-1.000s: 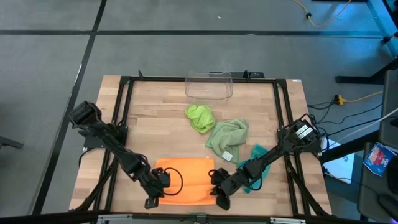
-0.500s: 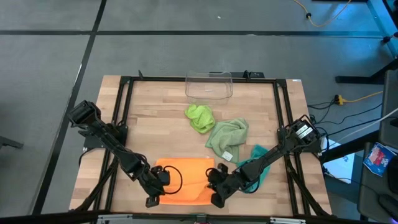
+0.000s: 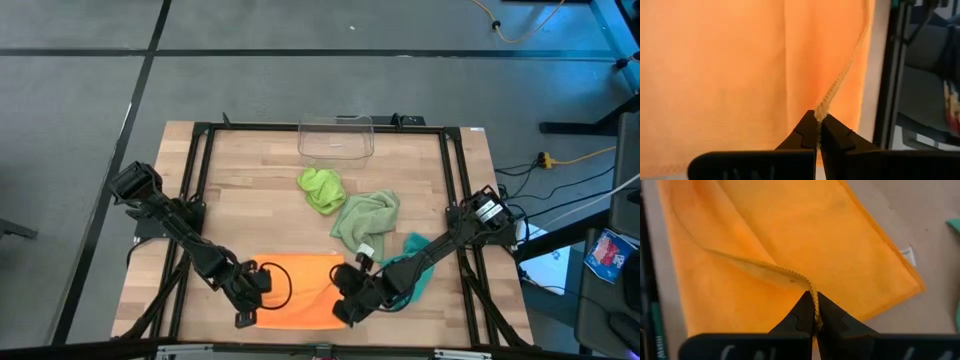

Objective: Fold microfiber towels
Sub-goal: Fold the orange microfiber towel

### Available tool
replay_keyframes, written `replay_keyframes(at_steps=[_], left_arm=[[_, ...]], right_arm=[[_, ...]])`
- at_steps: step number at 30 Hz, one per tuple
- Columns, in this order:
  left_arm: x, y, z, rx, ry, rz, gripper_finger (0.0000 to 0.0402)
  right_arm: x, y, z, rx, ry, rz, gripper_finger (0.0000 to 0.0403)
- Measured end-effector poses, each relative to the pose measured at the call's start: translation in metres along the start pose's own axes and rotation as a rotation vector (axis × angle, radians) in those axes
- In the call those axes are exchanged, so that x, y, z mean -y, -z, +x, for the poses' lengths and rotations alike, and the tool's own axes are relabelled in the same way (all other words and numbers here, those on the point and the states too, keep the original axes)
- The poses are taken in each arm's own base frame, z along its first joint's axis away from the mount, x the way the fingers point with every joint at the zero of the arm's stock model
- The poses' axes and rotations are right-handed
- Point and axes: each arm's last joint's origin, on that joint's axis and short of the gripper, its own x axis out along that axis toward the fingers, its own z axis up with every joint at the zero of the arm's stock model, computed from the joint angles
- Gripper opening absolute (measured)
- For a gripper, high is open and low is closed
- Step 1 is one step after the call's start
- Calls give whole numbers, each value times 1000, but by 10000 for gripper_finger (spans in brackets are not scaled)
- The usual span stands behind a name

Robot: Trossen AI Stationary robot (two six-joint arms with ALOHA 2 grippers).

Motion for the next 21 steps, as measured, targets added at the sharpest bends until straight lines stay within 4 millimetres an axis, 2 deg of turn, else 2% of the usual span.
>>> replay_keyframes(at_steps=[9, 17, 21], left_arm=[[-2, 0, -4, 11, -23, -22, 0], [-2, -5, -30, 91, -15, -52, 0], [-8, -3, -40, 93, -71, -77, 0]], right_arm=[[7, -8, 6, -2, 16, 24, 10], [9, -10, 7, -2, 19, 29, 10], [9, -10, 7, -2, 19, 29, 10]])
